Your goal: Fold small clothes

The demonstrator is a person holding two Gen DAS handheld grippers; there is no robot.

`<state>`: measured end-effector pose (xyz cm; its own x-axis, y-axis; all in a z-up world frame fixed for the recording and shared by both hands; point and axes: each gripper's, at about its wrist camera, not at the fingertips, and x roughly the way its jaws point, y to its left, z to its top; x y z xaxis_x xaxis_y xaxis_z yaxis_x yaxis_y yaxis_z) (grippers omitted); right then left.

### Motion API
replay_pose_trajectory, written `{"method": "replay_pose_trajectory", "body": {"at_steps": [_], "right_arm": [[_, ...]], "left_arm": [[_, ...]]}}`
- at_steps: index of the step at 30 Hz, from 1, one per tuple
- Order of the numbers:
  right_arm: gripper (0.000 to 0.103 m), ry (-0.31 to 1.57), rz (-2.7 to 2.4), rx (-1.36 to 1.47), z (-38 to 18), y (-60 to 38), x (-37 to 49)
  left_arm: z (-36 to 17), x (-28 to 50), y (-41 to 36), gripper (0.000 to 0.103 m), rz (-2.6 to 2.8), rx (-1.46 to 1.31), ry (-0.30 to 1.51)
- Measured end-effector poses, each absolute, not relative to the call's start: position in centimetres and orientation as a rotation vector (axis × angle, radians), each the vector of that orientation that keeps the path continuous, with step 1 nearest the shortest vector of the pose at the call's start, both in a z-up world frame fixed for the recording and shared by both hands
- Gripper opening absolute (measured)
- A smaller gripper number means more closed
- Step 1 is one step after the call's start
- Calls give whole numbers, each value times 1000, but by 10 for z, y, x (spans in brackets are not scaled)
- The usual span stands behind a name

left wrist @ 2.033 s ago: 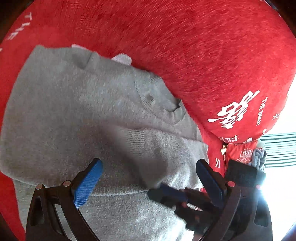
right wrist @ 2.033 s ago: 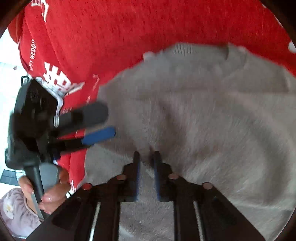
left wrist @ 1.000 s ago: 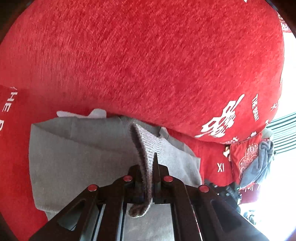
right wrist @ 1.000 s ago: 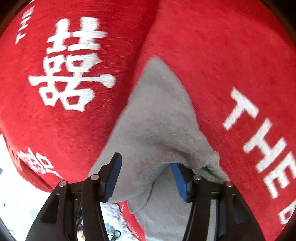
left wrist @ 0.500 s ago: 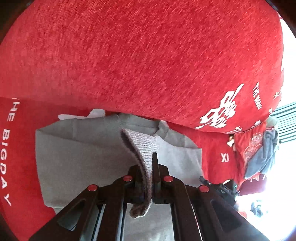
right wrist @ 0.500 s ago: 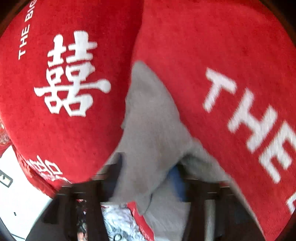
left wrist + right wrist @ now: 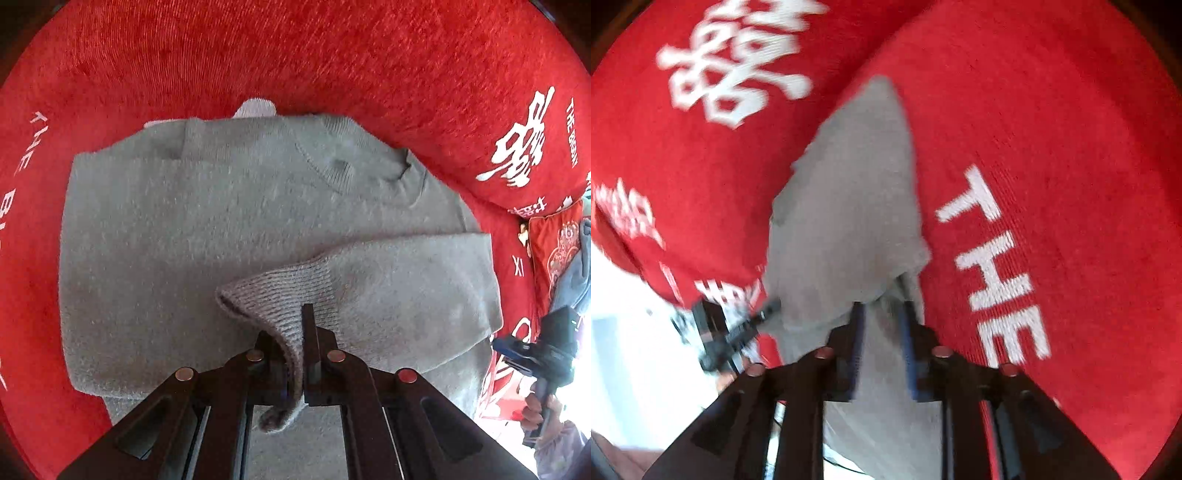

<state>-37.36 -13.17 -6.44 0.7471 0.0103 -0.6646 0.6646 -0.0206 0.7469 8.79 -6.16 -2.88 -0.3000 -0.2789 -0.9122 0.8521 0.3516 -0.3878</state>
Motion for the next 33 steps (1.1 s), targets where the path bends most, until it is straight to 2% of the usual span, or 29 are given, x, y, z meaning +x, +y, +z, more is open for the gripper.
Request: {"method": "replay_pose_trajectory", "body": {"at_steps": [2, 6, 10, 11, 13, 18, 21, 23, 25, 29, 33], "right_arm": [[49, 551, -603, 1461, -47, -138, -379], [51, 496, -704, 1484, -50, -179, -385], [51, 566, -747, 1489, -75, -218, -363], [49, 585, -746, 1484, -79, -226, -355], [7, 619, -725, 1445, -75, -235, -343], [7, 774, -755, 1164, -41, -238, -322], [8, 868, -789, 1145, -62, -242, -325], [8, 866, -798, 1118, -68, -238, -327], [13, 844, -815, 1137, -67, -236, -331], [46, 863, -889, 1191, -54, -221, -344], [48, 675, -847, 1397, -46, -178, -372]], "left_arm": [[-27, 86, -65, 5, -1234, 567, 1452], [-21, 83, -67, 5, -1240, 592, 1415], [-16, 83, -68, 5, -1225, 598, 1405], [-12, 82, -70, 5, -1225, 598, 1398], [-4, 81, -72, 5, -1233, 599, 1369], [-2, 81, -84, 5, -1241, 590, 1329], [-17, 76, -90, 5, -1213, 624, 1332], [-23, 74, -88, 5, -1204, 644, 1325], [-22, 77, -84, 5, -1204, 634, 1330], [-18, 83, -78, 5, -1196, 623, 1333], [-17, 85, -75, 5, -1186, 609, 1341]]}}
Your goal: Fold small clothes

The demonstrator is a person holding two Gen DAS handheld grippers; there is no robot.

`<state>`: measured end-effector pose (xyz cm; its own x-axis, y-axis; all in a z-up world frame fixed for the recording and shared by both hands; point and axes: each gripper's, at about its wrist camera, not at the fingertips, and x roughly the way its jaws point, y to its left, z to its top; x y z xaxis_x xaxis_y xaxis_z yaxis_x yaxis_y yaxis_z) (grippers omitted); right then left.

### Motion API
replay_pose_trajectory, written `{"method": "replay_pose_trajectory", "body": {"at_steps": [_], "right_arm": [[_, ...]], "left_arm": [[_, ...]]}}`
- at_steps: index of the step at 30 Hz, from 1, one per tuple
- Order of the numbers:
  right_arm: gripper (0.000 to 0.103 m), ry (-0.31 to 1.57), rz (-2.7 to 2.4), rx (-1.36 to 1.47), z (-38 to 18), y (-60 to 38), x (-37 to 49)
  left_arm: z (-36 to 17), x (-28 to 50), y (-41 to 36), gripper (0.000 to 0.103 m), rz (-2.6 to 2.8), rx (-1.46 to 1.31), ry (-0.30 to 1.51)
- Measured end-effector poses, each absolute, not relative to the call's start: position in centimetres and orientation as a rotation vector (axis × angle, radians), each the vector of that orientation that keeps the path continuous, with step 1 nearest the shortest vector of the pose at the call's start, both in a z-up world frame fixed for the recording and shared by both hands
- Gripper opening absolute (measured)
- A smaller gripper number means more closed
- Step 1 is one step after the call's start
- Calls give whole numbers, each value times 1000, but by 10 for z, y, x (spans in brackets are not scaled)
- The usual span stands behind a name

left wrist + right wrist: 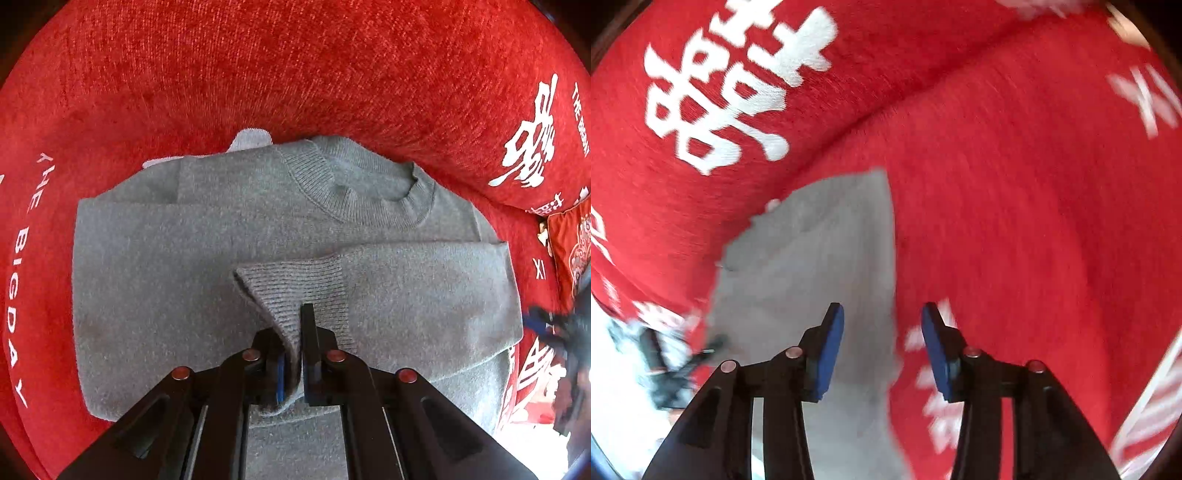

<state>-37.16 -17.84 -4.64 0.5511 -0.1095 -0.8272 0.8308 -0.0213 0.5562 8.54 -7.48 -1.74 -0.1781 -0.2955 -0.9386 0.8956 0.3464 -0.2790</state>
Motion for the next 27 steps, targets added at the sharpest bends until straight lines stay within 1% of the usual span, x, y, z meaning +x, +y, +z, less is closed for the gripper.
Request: {"method": "replay_pose_trajectory", "body": {"at_steps": [3, 4, 5, 6, 7, 10, 18, 19, 21, 22, 23, 24, 25, 26, 27], "right_arm": [[48, 614, -823, 1537, -61, -155, -377], [37, 607, -809, 1564, -67, -153, -375], [11, 617, -801, 1563, -71, -152, -372], [11, 671, -812, 1565, -73, -152, -366], [11, 720, -821, 1495, -71, -153, -359], [11, 784, -816, 1416, -66, -154, -354], [12, 790, -813, 1434, -67, -159, -347], [14, 783, -816, 1442, -64, -159, -347], [19, 752, -828, 1465, -59, -156, -348], [22, 706, -817, 1482, -51, -151, -348], [30, 673, -800, 1490, -46, -147, -346], [35, 636, -772, 1498, -40, -141, -342], [43, 600, -724, 1506, -36, -135, -334], [49, 578, -663, 1525, -35, -129, -321], [50, 565, -590, 1560, -39, -123, -304]], "left_arm": [[-14, 82, -75, 5, -1189, 605, 1337], [-14, 80, -75, 5, -1191, 610, 1334], [-13, 79, -74, 5, -1192, 619, 1328], [-12, 79, -71, 5, -1196, 628, 1312], [-11, 78, -69, 5, -1199, 637, 1303], [-15, 79, -62, 5, -1197, 681, 1291], [-3, 101, -33, 5, -1128, 704, 1264], [-1, 107, -30, 5, -1121, 684, 1278], [1, 117, -24, 5, -1121, 637, 1323], [2, 118, -24, 5, -1124, 625, 1335], [2, 118, -23, 5, -1130, 613, 1345], [3, 117, -24, 5, -1139, 599, 1359], [3, 116, -24, 5, -1151, 581, 1378], [4, 114, -26, 5, -1162, 563, 1392], [4, 111, -29, 5, -1171, 552, 1402]]}}
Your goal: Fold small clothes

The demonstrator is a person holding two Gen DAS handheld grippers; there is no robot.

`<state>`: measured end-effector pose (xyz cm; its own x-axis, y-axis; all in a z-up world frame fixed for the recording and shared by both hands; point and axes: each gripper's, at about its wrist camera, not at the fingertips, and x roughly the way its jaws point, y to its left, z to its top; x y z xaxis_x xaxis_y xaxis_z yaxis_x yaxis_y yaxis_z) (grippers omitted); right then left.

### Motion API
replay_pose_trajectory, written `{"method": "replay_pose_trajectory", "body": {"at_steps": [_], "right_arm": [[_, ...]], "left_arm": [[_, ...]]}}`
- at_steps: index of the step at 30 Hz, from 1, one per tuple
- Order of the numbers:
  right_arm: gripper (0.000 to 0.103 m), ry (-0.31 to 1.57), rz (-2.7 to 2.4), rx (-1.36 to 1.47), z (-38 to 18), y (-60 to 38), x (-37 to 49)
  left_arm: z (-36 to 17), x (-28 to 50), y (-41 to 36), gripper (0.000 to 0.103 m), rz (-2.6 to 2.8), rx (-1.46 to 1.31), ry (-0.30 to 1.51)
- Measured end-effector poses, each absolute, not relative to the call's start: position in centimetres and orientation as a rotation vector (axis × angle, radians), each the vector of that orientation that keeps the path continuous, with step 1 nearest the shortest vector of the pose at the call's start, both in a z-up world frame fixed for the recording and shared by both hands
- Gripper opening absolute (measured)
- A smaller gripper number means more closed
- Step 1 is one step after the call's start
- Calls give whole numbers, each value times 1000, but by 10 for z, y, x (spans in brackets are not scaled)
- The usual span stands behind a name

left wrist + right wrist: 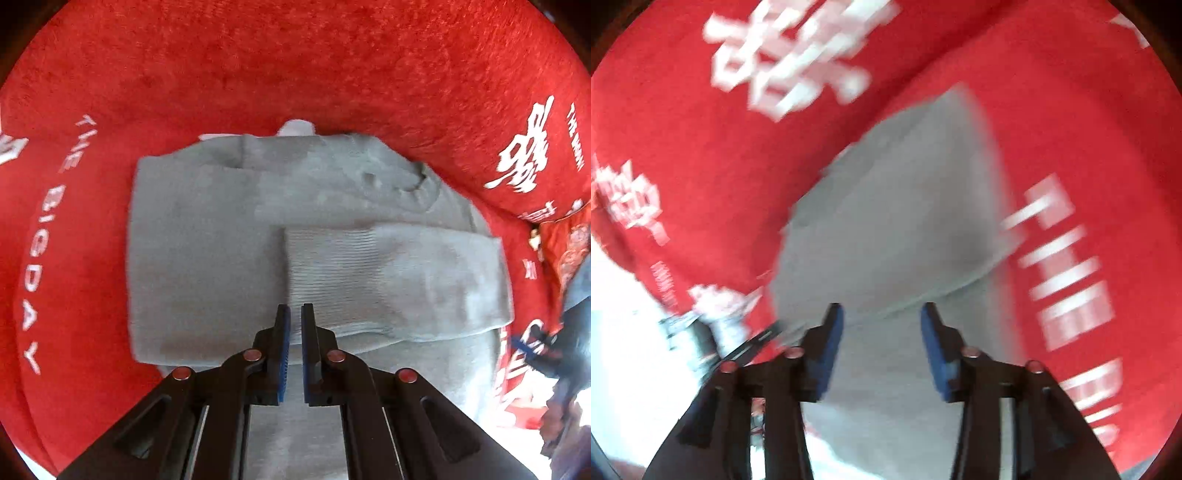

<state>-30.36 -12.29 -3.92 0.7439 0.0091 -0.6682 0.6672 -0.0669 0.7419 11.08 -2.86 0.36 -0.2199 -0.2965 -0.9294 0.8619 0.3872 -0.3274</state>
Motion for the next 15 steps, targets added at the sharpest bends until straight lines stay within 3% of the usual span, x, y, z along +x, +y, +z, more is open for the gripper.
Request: {"method": "replay_pose_trajectory", "body": {"at_steps": [7, 8, 9, 10, 15], "right_arm": [[50, 467, -485, 1774, -94, -111, -209], [46, 450, -498, 1799, -100, -110, -204], [16, 430, -505, 1814, -102, -108, -198], [0, 432, -506, 1814, -103, -108, -194], [0, 541, -447, 1673, -76, -104, -177]], "left_arm": [[-13, 102, -40, 5, -1160, 552, 1473], [-14, 104, -40, 5, -1161, 539, 1482], [-14, 105, -40, 5, -1164, 530, 1480], [-11, 105, -40, 5, -1166, 527, 1466], [-7, 103, -33, 5, -1171, 587, 1420]]}}
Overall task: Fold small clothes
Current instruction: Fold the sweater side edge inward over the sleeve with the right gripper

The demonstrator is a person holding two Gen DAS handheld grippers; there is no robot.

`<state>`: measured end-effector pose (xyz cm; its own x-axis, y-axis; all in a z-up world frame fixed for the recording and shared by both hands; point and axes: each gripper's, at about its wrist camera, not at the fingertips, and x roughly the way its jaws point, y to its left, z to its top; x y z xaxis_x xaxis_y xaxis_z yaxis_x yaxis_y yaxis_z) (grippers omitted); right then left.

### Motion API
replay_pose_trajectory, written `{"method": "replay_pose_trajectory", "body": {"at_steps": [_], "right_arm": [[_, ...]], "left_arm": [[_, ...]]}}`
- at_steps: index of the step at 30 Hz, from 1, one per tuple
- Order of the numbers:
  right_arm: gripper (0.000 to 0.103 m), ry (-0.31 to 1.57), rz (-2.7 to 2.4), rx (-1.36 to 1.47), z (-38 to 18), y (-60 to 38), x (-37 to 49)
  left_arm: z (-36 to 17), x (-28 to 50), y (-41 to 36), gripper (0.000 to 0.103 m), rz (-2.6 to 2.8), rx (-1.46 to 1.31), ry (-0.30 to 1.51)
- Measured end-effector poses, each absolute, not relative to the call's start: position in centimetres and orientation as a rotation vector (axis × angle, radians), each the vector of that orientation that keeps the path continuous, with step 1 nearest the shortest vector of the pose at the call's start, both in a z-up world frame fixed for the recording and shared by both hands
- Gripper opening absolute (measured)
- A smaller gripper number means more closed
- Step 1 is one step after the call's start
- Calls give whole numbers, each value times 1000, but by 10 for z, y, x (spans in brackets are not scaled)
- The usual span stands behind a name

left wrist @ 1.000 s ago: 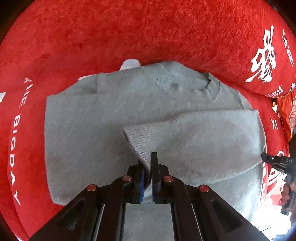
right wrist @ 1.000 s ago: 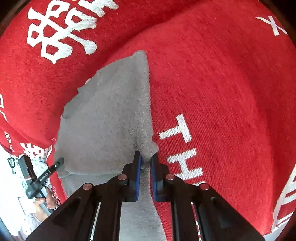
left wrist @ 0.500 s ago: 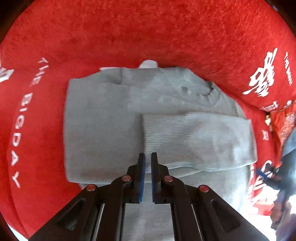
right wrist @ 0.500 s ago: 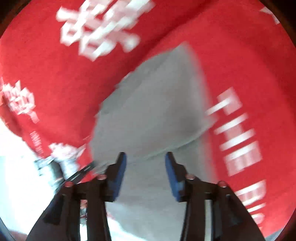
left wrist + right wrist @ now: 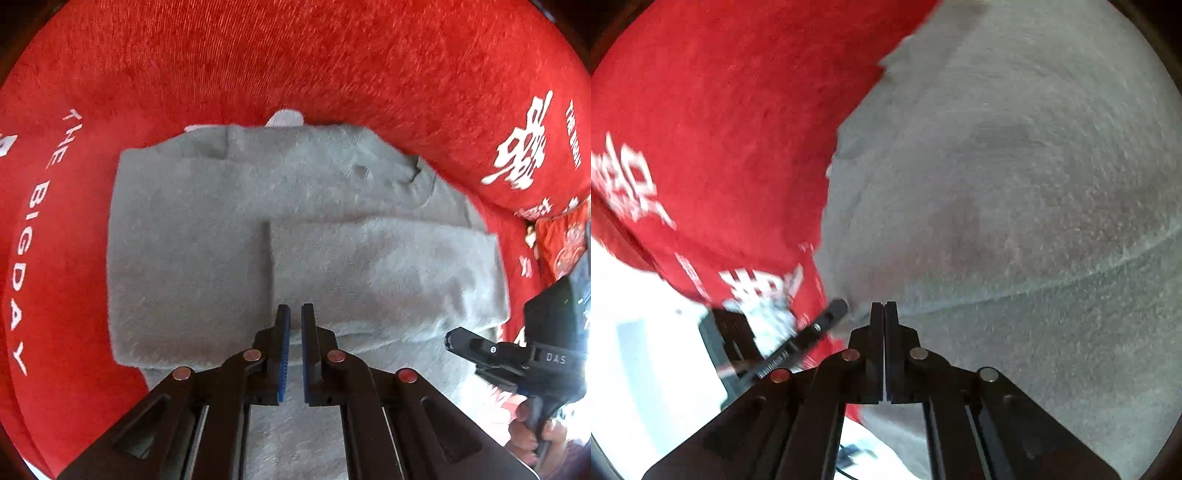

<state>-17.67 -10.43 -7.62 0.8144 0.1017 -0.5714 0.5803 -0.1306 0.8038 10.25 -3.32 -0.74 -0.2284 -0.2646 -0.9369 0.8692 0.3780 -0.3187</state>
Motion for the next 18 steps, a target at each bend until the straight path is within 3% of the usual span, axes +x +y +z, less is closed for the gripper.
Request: {"method": "replay_pose_trajectory", "body": {"at_steps": [5, 7, 8, 9, 11, 13, 14, 15, 18], "right_arm": [[7, 576, -453, 1715, -92, -97, -176], [29, 540, -461, 1725, -92, -95, -178], [54, 525, -475, 1731, -93, -94, -179], [57, 513, -487, 1736, -94, -94, -181], [56, 475, -505, 1768, -98, -95, -183], [44, 434, -530, 1808, -101, -98, -186], [21, 423, -534, 1820, -102, -100, -187], [7, 426, -545, 1825, -102, -101, -187], [6, 466, -543, 1770, -93, -101, -186]], "left_arm": [[-14, 108, -28, 5, -1142, 575, 1428], [-14, 110, -27, 5, -1143, 579, 1423], [-15, 110, -26, 5, -1144, 582, 1423], [-16, 110, -26, 5, -1144, 583, 1421], [-15, 111, -26, 5, -1141, 583, 1421], [-15, 111, -26, 5, -1143, 585, 1418], [-15, 111, -26, 5, -1143, 588, 1417], [-15, 111, -26, 5, -1143, 591, 1416], [-15, 112, -26, 5, -1138, 602, 1406]]}}
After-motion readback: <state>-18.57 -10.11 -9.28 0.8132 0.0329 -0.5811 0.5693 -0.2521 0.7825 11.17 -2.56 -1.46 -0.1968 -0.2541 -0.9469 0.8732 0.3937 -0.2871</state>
